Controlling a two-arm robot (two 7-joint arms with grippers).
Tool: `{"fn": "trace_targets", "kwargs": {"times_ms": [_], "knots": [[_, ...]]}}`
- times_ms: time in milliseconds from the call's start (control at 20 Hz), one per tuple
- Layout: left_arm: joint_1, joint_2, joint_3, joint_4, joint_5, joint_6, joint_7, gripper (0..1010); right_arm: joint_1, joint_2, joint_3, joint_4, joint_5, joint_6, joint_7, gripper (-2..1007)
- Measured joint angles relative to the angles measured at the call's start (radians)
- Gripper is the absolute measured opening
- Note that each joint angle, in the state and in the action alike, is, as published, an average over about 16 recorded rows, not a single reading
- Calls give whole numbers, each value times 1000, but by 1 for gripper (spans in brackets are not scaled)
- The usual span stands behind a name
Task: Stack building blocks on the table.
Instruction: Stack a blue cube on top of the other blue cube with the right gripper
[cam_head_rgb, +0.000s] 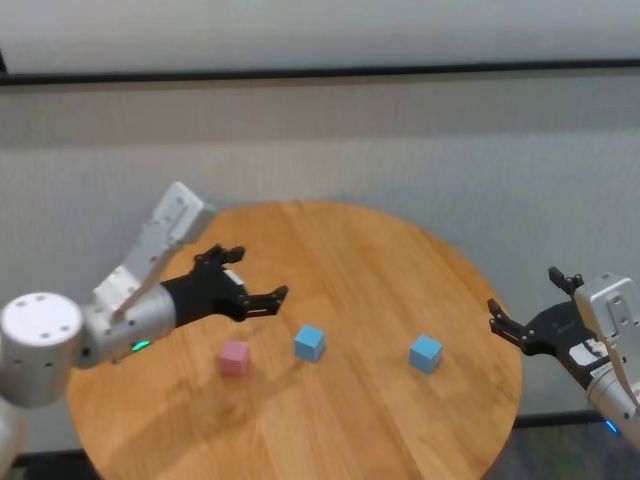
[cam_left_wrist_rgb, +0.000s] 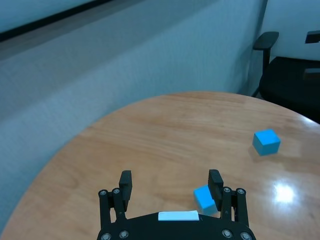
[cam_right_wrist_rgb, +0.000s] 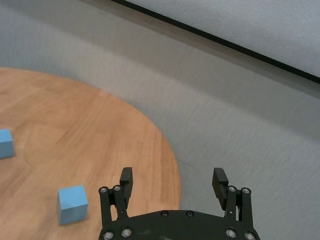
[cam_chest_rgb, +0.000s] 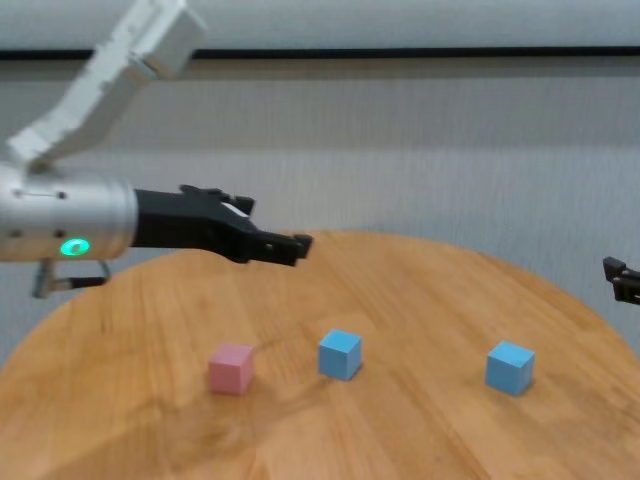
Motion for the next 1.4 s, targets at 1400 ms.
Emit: {"fn": "trace_targets", "kwargs": {"times_ms": [1400], "knots": [[171,180,-86,-221,-92,-3,-16,1002,87,8,11,103,87,-56,278,1000]]}}
